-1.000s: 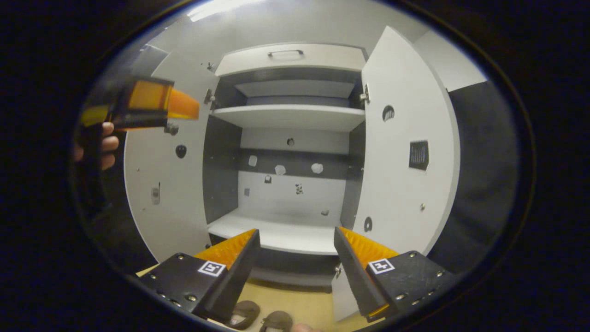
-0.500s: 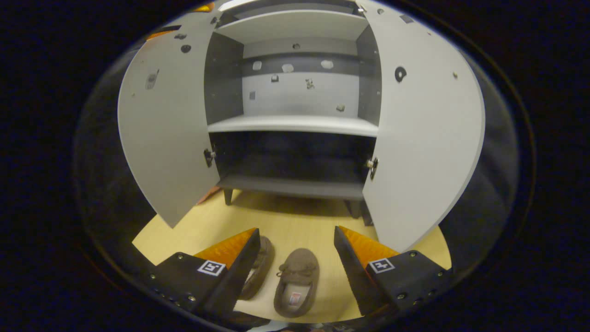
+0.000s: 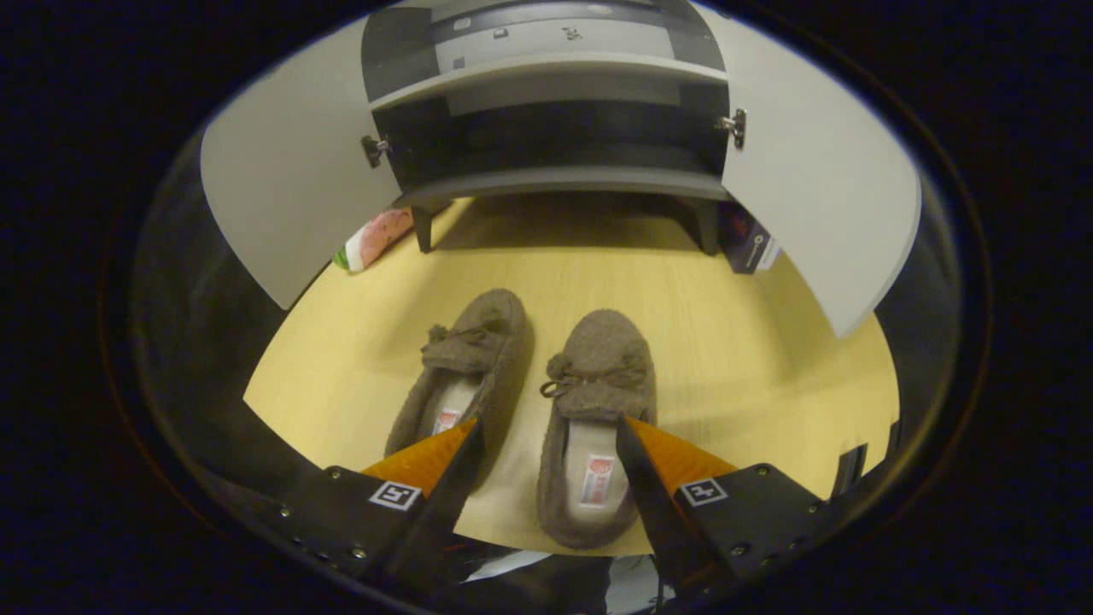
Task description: Grab one shoe with the right hand and put it into the shoe cabinet, grab the other shoe with the left hand and put it into the shoe cabinet; then close the right door with the right hand and the left door with the left hand.
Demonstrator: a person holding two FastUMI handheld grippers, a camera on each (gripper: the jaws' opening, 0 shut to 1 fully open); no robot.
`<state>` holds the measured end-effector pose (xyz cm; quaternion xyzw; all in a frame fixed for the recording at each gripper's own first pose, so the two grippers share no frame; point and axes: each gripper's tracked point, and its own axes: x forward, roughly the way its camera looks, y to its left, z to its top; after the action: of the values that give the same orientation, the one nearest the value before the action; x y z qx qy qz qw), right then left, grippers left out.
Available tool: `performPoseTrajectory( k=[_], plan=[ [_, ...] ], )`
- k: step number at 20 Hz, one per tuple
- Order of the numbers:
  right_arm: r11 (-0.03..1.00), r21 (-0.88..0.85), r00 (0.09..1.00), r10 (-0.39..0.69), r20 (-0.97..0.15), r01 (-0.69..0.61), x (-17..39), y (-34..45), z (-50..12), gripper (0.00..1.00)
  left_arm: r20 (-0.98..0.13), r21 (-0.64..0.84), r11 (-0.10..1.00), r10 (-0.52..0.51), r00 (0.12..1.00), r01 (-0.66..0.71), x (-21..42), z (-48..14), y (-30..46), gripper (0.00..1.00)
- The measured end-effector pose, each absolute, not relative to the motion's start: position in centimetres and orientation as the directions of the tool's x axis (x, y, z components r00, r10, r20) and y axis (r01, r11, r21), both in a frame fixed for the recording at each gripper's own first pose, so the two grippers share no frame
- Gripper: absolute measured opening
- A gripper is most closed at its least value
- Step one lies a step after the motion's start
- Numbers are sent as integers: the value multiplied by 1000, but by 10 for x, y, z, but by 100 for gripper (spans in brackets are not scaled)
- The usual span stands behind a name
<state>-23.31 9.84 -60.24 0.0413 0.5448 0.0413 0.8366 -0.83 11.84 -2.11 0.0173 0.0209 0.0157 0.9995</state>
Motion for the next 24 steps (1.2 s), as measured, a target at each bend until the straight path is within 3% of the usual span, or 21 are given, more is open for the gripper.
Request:
performPoseTrajectory(
  k=[2, 3, 4, 5, 8, 10, 12, 14, 17, 18, 24],
  plan=[
    [989, 147, 380, 136, -915, 0, -234, 103, -616, 81, -45, 33, 999, 29, 999, -28, -9, -23, 120, 96],
    [988, 152, 374, 136, -917, 12, -233, 104, -621, 69, -47, 32, 999, 27, 999, -26, -9, -23, 120, 96],
    [988, 152, 372, 133, -918, 21, -230, 104, -627, 69, -51, 33, 999, 26, 998, -25, -10, -25, 120, 96],
    [988, 154, 374, 135, -918, 21, -225, 105, -631, 76, -55, 34, 999, 26, 998, -24, -10, -26, 121, 96],
    [991, 133, 378, 111, -919, 32, -209, 107, -643, 76, -60, 42, 999, 12, 998, -10, -13, -27, 120, 93],
    [988, 149, 372, 121, -920, 49, -203, 113, -650, 44, -58, 40, 999, 4, 998, -2, -13, -26, 119, 96],
    [997, 50, 367, 27, -930, 54, -203, 94, -657, 47, -54, 36, 999, 0, 999, 2, -13, -25, 120, 96],
    [997, 56, 369, 30, -929, 58, -203, 97, -664, 5, -47, 35, 999, 2, 999, 0, -13, -23, 123, 96],
    [995, 72, 375, 40, -926, 72, -196, 95, -660, 12, -36, 30, 999, -9, 999, 10, -11, -21, 122, 94],
    [995, 73, 370, 43, -928, 67, -200, 96, -665, 1, -37, 31, 999, -10, 999, 11, -11, -22, 123, 94],
    [1000, 21, 431, 12, -902, 17, -185, 87, -629, 1, -23, 15, 1000, -26, 999, 26, -9, -19, 121, 94]
  ],
)
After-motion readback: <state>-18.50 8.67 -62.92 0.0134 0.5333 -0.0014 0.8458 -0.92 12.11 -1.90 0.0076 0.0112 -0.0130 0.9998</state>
